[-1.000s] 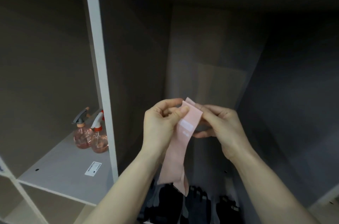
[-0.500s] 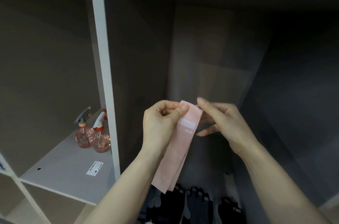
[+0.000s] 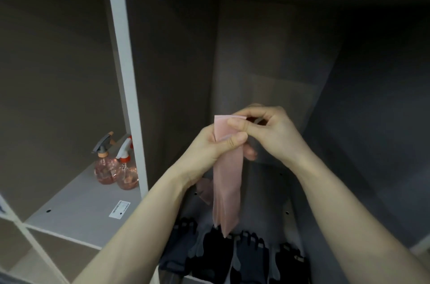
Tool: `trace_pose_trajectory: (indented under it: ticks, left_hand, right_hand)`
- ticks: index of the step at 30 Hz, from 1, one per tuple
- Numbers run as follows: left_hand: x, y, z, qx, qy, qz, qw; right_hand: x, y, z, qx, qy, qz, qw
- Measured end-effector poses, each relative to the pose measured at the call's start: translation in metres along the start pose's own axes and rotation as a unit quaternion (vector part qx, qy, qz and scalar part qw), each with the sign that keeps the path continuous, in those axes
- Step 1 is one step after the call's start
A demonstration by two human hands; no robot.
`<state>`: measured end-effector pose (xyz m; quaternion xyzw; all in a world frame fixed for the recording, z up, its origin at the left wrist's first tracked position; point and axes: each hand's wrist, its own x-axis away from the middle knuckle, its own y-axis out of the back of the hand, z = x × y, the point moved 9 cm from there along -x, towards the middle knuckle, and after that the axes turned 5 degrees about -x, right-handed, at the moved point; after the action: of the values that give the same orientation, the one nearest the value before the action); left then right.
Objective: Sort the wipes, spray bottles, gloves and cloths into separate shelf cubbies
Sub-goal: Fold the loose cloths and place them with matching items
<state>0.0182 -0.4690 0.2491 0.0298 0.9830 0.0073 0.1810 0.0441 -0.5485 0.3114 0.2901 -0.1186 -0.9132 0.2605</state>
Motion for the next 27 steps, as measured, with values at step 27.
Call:
trace_pose_trajectory:
  ticks: [27]
  left_hand:
    - [0.048,0.096,0.123,-0.132,0.115,-0.347,0.921]
  right_hand:
    - [0.087,-0.177,-0.419,0.316,-0.278,0.414,0.807]
